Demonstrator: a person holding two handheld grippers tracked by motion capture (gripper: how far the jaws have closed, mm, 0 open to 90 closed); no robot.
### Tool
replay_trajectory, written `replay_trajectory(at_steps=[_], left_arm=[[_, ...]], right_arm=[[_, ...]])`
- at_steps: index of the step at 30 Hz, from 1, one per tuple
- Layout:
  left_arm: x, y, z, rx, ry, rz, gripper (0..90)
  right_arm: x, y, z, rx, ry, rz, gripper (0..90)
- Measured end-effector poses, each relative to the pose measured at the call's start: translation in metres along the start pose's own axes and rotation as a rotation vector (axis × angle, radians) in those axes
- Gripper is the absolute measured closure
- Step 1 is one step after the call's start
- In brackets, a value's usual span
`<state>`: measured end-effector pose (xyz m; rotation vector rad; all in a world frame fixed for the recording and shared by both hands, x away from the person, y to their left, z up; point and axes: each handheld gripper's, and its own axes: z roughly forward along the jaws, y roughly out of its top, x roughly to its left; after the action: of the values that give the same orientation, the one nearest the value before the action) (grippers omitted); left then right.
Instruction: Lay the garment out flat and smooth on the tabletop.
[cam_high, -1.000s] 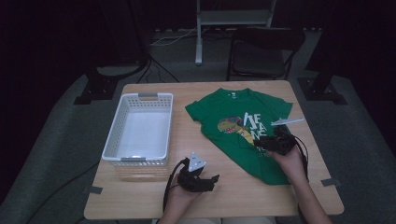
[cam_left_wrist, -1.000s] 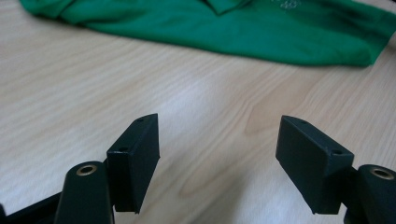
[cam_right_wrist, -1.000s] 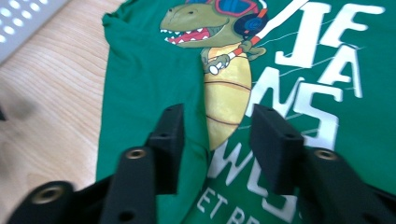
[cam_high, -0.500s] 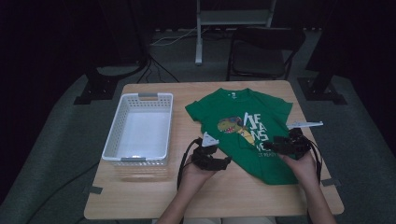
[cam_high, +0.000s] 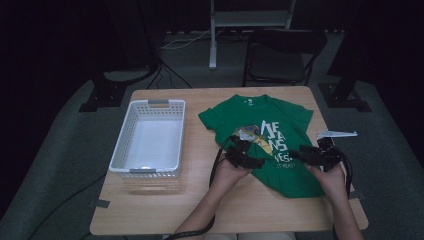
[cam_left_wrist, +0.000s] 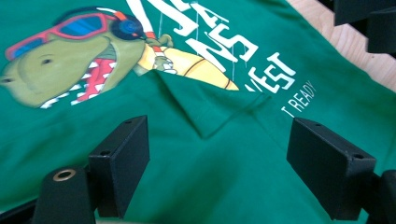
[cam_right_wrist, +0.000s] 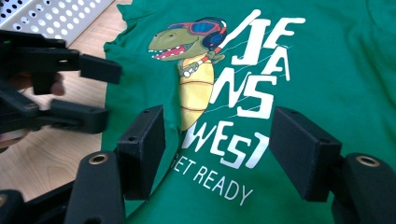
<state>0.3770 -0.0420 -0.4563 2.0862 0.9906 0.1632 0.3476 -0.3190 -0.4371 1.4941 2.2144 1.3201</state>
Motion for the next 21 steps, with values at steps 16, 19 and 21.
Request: replay_trajectory(at_steps=[16, 19, 21], left_arm=[[-0.008, 0.003, 0.028, 0.060, -0.012, 0.033, 52.8], [-0.004, 0.000, 0.029, 0.047, -0.021, 0.006, 62.5], [0.001, -0.001, 0.028, 0.043, -0.049, -0.011, 71.5]], right_arm=[[-0.003, -0.002, -0.002, 0.001, -0.001, -0.001, 35.8], [-0.003, -0.002, -0.002, 0.002, -0.003, -0.003, 35.8], [-0.003, -0.002, -0.003, 0.001, -0.002, -0.005, 35.8]])
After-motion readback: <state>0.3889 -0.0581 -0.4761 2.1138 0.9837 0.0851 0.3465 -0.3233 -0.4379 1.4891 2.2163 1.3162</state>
